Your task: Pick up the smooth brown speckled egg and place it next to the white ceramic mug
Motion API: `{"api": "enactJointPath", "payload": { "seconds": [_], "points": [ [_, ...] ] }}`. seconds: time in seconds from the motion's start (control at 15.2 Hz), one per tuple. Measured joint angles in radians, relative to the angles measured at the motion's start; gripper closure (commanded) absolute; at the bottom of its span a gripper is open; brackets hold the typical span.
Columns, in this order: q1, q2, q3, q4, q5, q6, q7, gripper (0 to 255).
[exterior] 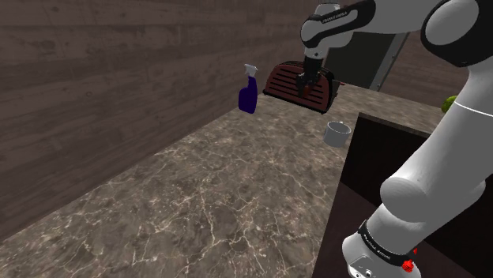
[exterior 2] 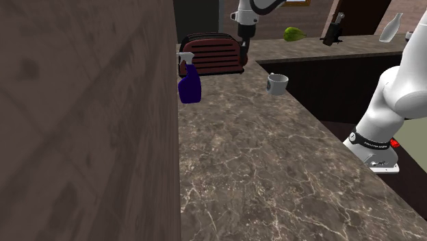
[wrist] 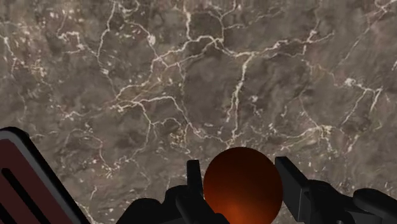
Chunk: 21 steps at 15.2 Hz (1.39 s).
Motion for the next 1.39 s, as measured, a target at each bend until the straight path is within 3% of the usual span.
{"api": "enactJointPath", "payload": {
  "seconds": [0.46, 0.86, 1.39],
  "points": [
    [-0.089, 0.086, -0.068, 0.101, 0.024, -0.009, -0.164, 255],
    [-0.169, 0.188, -0.111, 0.249, 0.057, -0.052, -0.294, 255],
    [-0.182, 0.218, -0.115, 0.188, 0.065, 0.038, -0.315, 255]
  ]
}}
